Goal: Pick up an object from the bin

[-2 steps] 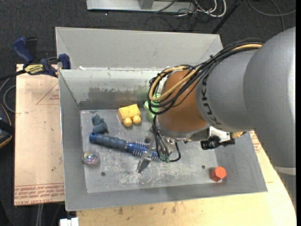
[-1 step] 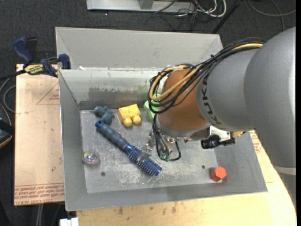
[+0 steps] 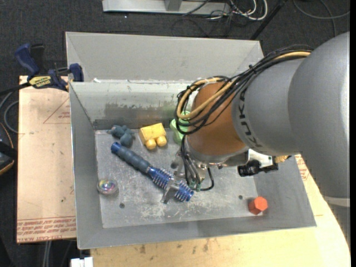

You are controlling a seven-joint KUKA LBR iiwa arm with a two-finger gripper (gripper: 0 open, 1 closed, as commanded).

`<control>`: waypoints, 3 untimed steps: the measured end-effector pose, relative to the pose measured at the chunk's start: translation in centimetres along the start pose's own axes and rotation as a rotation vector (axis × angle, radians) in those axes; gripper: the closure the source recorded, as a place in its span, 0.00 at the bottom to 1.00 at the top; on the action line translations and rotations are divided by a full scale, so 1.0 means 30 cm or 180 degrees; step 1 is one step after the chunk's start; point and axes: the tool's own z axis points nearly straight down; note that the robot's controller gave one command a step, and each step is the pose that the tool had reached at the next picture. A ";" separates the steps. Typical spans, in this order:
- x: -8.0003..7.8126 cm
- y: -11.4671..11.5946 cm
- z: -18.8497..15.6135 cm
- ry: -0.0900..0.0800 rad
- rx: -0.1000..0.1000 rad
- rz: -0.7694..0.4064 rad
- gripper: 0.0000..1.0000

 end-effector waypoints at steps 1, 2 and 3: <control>-0.074 -0.096 0.160 -0.0001 -0.0024 0.0507 0.00; -0.085 -0.096 0.151 -0.0035 -0.0033 0.0516 1.00; 0.011 -0.081 -0.198 -0.0013 -0.0008 0.0435 1.00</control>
Offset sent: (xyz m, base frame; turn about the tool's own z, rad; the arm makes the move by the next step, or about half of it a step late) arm 0.0083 -0.0387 -0.0525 0.1646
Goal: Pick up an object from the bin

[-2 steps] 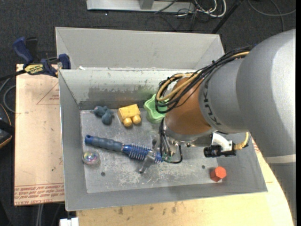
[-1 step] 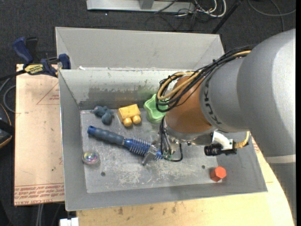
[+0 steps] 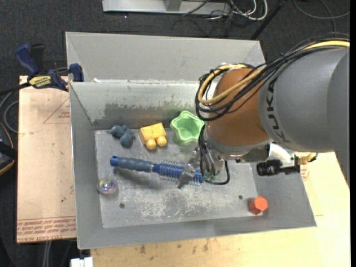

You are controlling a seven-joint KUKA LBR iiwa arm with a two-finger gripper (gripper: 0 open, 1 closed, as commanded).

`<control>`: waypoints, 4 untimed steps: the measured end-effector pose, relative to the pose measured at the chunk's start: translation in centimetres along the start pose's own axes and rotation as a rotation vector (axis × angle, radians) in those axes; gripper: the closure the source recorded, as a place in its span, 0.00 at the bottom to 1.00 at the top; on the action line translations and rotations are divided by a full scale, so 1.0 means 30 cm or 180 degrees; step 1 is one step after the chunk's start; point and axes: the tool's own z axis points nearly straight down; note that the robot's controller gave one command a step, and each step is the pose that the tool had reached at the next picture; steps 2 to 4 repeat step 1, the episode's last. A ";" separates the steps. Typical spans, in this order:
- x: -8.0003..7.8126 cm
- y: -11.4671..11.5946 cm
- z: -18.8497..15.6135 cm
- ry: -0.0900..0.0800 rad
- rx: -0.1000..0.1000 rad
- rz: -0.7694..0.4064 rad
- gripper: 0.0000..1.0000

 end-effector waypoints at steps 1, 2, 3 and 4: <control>0.004 -0.012 -0.347 -0.0008 -0.0002 -0.0013 1.00; 0.004 -0.012 -0.347 -0.0008 -0.0002 -0.0013 1.00; 0.004 -0.012 -0.347 -0.0008 -0.0002 -0.0013 1.00; 0.004 -0.012 -0.347 -0.0008 -0.0002 -0.0013 1.00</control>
Offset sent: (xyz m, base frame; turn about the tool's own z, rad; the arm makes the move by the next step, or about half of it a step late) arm -0.0046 -0.0032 0.1005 -0.0008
